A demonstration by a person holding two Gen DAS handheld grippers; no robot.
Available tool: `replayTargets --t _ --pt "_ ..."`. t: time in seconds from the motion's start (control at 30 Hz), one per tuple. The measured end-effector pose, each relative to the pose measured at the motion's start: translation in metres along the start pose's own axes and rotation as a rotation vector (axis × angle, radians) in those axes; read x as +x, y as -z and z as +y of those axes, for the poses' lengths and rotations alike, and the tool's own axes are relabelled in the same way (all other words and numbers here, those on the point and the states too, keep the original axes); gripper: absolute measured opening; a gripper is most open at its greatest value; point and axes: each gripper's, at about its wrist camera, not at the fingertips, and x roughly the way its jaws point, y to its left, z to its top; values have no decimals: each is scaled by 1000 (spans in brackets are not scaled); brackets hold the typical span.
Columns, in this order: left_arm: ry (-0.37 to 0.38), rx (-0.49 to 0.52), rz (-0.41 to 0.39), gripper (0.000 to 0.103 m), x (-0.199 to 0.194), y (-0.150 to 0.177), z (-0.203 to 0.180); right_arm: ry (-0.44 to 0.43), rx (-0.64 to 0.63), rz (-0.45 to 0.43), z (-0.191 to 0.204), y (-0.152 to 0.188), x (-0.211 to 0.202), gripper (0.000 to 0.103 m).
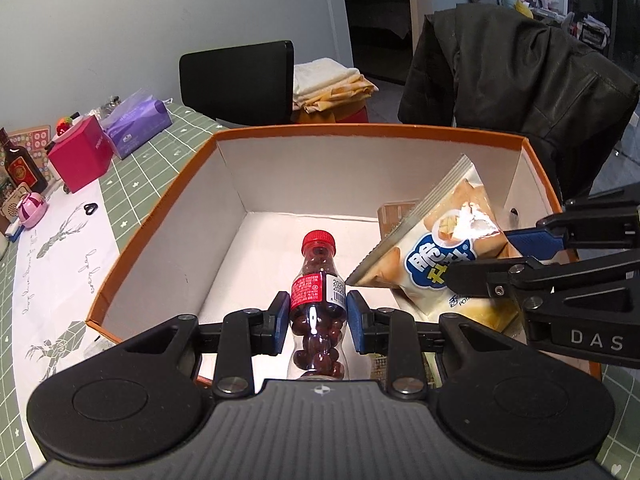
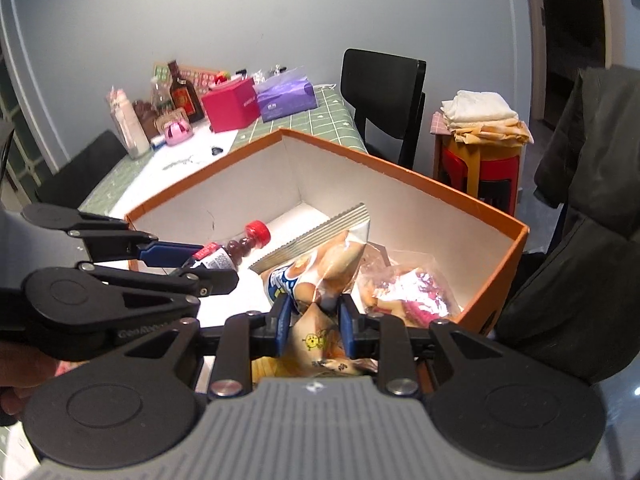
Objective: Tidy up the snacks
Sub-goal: 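Open both grippers to release the bottle and chip bag into the box, then move both open grippers back toward the remaining snacks on the table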
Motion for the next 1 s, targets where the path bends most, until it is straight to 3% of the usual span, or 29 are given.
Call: replayTargets --t 0.3,0.5,1.0 --pt "0 22 27 36 6 3 -8 27 -81 20 4 4 1 26" --pt "-4 11 -10 37 -4 -1 -8 42 -81 4 7 5 -4 37" --pt "16 -68 -134 40 -54 12 1 65 -90 -80 21 -2 -35 38"
